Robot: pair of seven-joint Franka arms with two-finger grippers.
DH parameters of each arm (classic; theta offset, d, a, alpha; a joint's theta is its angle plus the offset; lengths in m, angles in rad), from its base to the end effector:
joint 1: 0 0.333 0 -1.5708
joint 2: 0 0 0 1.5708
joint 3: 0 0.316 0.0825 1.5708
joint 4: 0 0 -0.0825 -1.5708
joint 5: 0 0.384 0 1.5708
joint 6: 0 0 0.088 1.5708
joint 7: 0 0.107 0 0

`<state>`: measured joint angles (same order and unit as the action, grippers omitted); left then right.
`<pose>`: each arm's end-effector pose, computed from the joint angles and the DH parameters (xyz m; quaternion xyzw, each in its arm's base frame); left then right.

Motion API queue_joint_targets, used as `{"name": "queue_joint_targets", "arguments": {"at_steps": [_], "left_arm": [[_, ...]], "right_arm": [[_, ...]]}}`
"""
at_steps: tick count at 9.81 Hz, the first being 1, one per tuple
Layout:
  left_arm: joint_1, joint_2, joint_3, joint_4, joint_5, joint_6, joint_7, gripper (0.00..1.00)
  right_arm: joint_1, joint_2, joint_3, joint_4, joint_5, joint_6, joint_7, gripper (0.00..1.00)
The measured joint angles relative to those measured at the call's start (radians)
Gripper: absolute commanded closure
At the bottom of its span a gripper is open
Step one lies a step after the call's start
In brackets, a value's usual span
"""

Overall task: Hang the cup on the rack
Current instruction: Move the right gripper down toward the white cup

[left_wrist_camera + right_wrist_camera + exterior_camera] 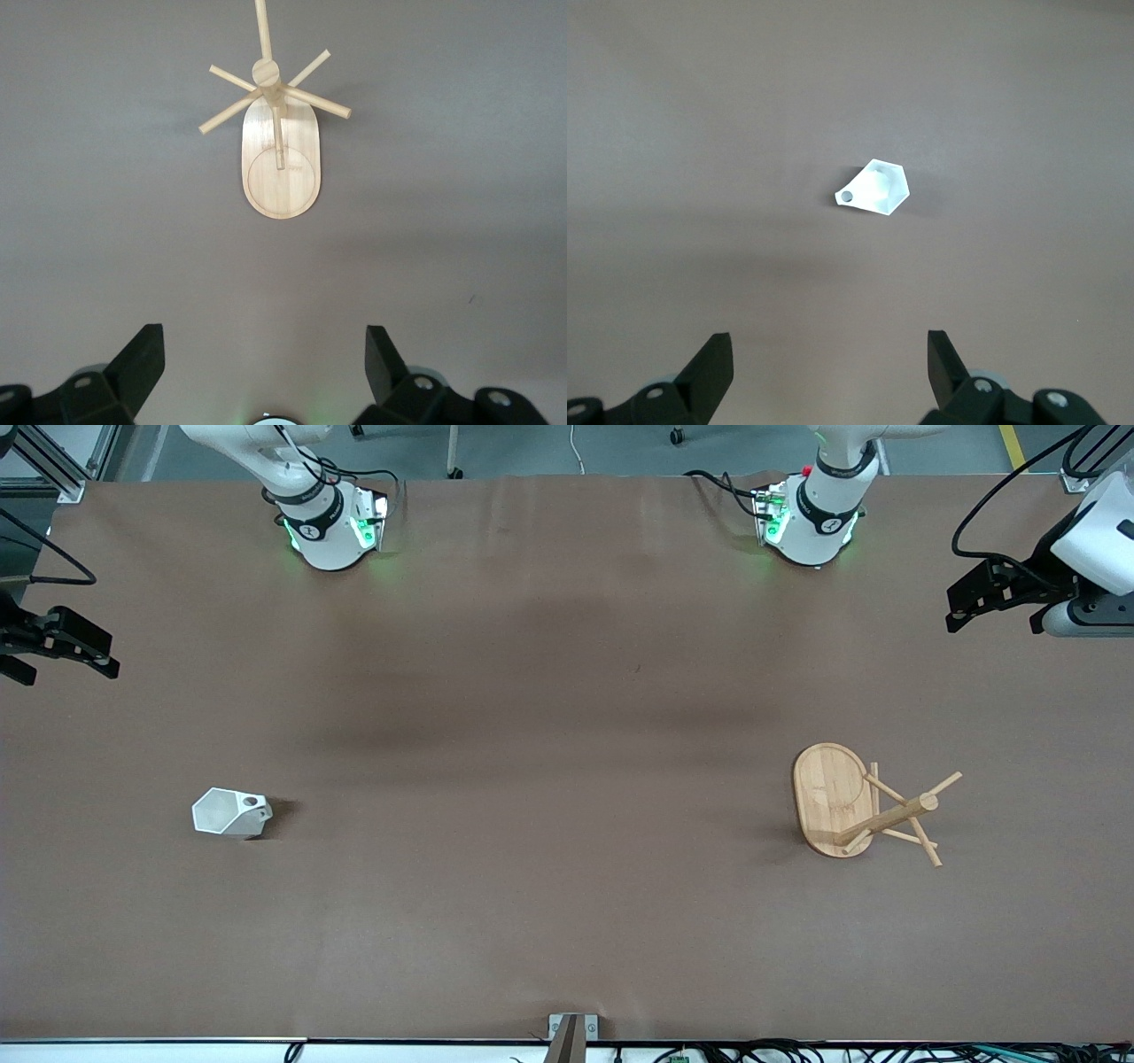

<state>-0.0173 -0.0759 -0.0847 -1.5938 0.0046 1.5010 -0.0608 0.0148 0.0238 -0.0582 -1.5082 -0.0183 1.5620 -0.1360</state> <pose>0.5208 -0.0547 0.6484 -0.9997 0.0203 0.0081 0.0062 0.5611 -0.0259 0.6400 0.9988 0.0461 0.0141 0.0111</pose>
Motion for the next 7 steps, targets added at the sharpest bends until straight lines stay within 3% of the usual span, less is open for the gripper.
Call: {"name": "queue_joint_targets", "arguments": {"at_steps": [4, 7], "left_arm": [[0.001, 0.001, 0.0, 0.0, 0.0, -0.001, 0.0, 0.0], [0.002, 0.001, 0.0, 0.0, 0.0, -0.001, 0.0, 0.0]], "right_arm": [[-0.06, 0.044, -0.003, -0.135, 0.0, 0.199, -0.058, 0.04], [-0.117, 0.196, -0.005, -0.182, 0.0, 0.344, -0.142, 0.04]]}}
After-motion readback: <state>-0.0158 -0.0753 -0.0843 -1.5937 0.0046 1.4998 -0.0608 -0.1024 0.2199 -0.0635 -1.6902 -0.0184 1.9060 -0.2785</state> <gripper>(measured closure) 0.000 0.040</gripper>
